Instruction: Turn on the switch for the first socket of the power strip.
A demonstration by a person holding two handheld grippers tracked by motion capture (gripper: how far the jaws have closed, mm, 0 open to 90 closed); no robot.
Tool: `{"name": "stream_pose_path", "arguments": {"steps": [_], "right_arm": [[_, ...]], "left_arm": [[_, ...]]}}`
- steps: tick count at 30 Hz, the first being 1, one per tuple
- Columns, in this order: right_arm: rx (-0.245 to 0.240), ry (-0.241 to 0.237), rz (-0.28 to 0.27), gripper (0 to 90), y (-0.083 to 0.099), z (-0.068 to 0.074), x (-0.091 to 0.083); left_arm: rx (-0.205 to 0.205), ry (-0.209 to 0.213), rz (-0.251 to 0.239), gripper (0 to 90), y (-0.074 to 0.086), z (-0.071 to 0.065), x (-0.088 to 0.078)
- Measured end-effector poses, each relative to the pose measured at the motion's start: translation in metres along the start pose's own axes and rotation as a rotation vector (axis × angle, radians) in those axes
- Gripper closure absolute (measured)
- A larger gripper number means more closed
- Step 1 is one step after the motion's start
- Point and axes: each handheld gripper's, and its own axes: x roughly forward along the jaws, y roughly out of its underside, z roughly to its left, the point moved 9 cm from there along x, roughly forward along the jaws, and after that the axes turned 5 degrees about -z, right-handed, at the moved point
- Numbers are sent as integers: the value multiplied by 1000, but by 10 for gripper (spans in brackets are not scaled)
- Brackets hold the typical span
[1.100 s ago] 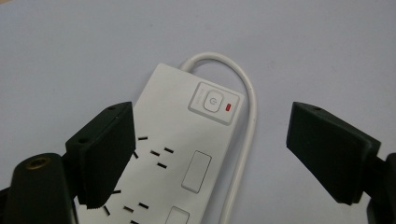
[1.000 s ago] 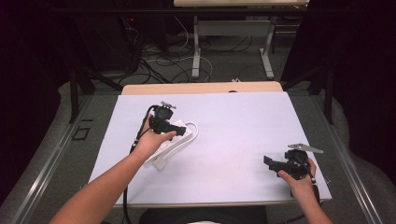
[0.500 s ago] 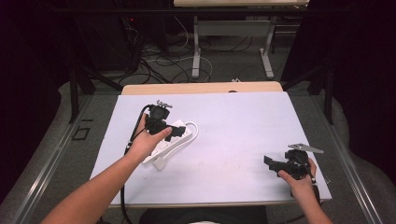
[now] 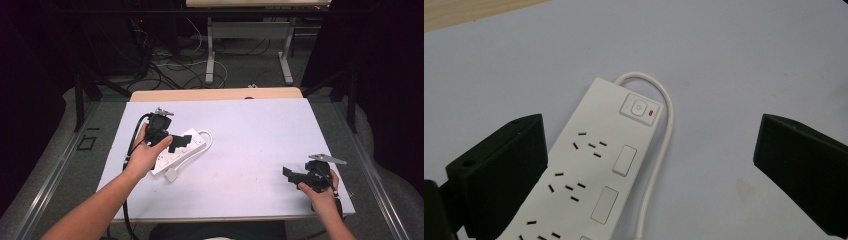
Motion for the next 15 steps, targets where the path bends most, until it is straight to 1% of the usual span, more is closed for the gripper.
{"name": "stream_pose_path", "arguments": {"steps": [5,6,8,11,13,15], "right_arm": [[0,2,1,46,0,0,0],[7,3,4,47,1,0,0],[7,4,4,46,1,0,0],[7,6,5,46,1,0,0],[1,11,-6,47,0,0,1],[8,5,4,46,1,1,0]], "left_arm": [[-6,-1,-20,8,5,7,-11],[-8,2,-23,8,6,8,-13],[-23,-5,-33,8,8,11,-18],[-35,-14,-47,10,10,16,-25],[-46,-18,-60,11,12,18,-30],[-56,-24,-69,11,14,21,-34]]}}
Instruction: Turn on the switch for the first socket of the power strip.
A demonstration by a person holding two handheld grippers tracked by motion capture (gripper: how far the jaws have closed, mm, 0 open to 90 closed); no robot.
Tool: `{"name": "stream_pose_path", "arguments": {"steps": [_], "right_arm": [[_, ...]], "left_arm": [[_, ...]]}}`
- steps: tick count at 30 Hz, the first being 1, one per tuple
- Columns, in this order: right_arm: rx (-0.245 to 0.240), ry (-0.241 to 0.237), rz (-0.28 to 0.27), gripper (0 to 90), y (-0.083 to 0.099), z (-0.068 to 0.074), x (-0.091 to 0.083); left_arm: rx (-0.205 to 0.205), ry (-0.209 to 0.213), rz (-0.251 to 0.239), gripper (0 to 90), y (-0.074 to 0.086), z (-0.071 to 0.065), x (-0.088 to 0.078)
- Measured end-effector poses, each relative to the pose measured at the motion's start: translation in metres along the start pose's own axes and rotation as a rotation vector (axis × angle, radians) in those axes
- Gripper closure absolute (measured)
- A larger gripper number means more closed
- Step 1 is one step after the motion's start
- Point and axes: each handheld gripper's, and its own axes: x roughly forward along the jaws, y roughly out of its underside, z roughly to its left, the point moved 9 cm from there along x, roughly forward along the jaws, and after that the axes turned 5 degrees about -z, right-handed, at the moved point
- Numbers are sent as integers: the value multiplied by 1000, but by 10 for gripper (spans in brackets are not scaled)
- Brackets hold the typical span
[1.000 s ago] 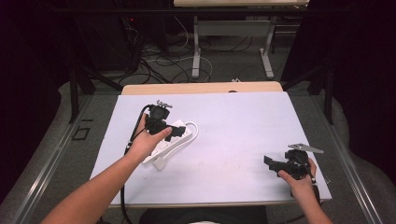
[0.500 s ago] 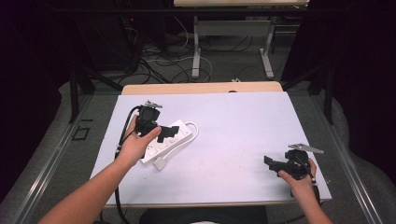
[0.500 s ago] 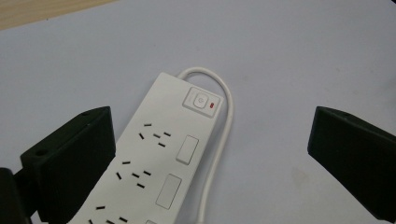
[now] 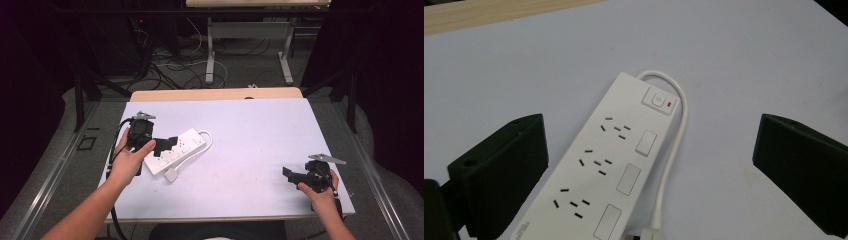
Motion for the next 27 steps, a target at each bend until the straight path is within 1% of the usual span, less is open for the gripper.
{"name": "stream_pose_path", "arguments": {"steps": [7,8,13,18,20,24,25,27], "right_arm": [[-6,2,-1,47,0,-1,0],[1,2,1,47,0,0,0],[-3,3,-1,47,0,-1,0],[4,4,0,47,0,0,0],[7,5,-1,47,0,0,1],[8,7,-1,47,0,0,1],[8,7,-1,47,0,0,1],[8,8,-1,48,0,0,1]], "left_arm": [[-31,-13,-22,13,9,14,-14],[-41,-15,-28,14,10,16,-16],[-77,-21,-50,16,18,28,-24],[-121,-43,-72,19,28,43,-34],[-138,-56,-89,20,31,49,-37],[-157,-78,-110,20,38,59,-43],[-163,-88,-124,20,40,61,-43],[-157,-101,-127,20,45,65,-44]]}}
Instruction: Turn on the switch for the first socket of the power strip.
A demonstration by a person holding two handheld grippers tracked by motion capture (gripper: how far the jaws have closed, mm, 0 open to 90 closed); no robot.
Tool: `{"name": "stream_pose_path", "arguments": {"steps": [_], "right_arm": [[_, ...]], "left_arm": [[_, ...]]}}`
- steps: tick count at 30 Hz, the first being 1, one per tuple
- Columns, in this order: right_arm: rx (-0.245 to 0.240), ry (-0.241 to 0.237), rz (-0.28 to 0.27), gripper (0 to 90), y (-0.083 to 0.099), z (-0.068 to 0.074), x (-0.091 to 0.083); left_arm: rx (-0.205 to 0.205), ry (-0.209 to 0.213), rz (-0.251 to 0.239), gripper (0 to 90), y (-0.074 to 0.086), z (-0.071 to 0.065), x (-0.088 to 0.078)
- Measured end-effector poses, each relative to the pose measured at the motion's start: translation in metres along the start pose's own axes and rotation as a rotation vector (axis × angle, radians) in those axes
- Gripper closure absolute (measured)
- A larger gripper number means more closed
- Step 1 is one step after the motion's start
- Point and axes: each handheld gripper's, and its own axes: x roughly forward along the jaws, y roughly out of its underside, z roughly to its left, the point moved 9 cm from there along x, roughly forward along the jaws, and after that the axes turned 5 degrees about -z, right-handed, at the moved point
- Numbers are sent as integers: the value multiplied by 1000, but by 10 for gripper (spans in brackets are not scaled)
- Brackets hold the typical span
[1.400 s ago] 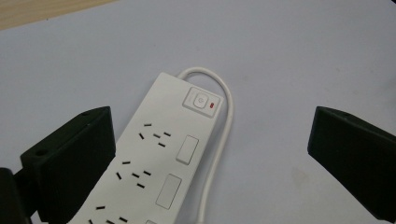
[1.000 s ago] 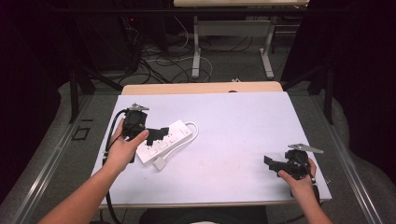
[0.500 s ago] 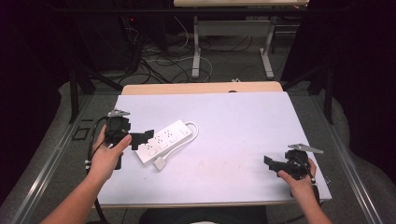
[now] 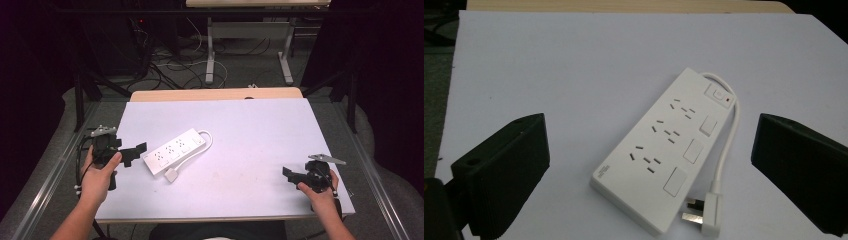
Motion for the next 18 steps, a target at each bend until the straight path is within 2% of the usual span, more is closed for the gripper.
{"name": "stream_pose_path", "arguments": {"steps": [5,18], "right_arm": [[-6,1,0,48,0,-1,0],[-2,6,1,48,1,-2,0]], "left_arm": [[1,-26,0,20,15,11,1],[-77,-57,-12,20,58,35,9]]}}
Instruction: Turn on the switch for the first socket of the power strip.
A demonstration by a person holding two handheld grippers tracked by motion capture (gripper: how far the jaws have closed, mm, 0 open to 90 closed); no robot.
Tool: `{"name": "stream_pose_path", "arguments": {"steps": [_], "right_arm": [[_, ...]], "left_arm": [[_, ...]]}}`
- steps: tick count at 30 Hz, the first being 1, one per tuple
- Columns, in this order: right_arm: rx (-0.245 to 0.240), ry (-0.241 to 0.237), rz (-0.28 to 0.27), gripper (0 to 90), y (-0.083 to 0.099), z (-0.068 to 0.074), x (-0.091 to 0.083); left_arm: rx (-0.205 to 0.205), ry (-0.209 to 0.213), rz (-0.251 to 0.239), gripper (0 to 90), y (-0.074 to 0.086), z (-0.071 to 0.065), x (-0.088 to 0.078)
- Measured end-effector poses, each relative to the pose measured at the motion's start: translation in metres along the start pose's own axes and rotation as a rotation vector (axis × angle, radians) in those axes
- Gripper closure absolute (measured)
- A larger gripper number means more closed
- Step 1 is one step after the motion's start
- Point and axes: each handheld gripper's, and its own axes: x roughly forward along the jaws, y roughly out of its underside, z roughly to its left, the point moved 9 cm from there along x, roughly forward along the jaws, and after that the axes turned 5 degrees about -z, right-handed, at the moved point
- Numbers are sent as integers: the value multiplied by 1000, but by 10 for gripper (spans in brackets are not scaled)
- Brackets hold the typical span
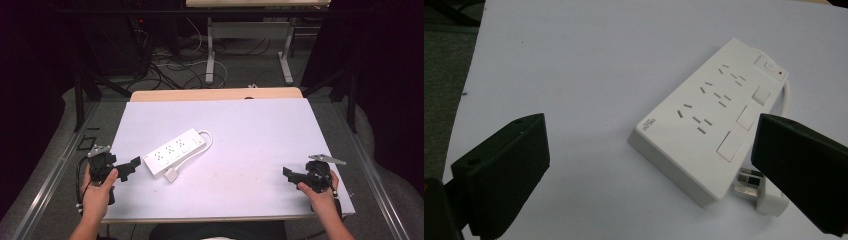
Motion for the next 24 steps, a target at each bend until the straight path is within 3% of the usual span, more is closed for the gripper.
{"name": "stream_pose_path", "arguments": {"steps": [11,15,18,24], "right_arm": [[4,5,-3,48,0,-2,-1],[1,4,-3,48,-1,-1,-1],[-1,1,-11,48,-2,-1,-3],[-5,1,-13,48,-2,-2,-3]], "left_arm": [[-40,-29,-16,24,24,19,6],[-20,-34,-18,27,30,21,9],[19,-51,-5,27,34,22,12],[25,-45,13,27,39,22,16]]}}
